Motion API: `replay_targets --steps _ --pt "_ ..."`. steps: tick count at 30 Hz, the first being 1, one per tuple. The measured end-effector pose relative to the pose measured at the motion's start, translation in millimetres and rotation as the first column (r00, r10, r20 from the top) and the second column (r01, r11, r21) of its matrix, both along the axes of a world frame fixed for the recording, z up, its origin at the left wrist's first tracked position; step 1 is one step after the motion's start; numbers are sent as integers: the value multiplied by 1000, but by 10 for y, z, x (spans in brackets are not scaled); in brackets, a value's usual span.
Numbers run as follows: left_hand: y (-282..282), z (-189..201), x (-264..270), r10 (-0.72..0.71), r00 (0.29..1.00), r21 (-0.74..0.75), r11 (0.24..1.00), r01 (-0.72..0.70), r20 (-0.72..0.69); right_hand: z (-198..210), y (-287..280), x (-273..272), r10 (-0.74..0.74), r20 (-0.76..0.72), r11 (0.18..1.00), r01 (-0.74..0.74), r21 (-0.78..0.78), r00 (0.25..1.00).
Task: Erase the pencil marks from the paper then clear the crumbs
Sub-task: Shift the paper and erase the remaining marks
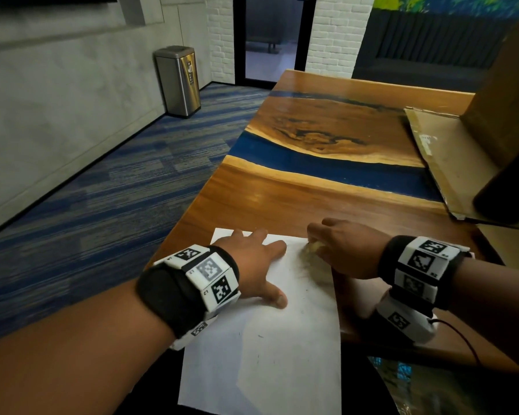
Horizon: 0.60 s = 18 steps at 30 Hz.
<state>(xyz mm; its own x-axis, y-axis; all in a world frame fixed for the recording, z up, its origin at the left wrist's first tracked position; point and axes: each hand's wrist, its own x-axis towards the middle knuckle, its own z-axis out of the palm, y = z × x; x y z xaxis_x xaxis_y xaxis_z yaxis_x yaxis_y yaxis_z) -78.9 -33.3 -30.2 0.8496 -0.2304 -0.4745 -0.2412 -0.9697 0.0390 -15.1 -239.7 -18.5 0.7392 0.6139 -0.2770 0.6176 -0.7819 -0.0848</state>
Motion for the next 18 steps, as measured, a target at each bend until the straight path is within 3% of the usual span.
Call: replay_targets --steps 5,10,15,18 --pt "16 0 19 -8 1000 2 1000 8 -8 -15 160 -417 226 -67 974 -224 38 972" --pt "5 -4 16 -24 1000 55 998 25 -19 15 66 -44 13 10 1000 -14 23 1000" --pt "12 23 31 -8 1000 16 1000 8 -27 -57 201 -394 235 -118 969 -223 103 965" --pt "8 16 31 -25 999 62 998 27 -34 -15 106 -134 77 -37 997 -75 32 996"
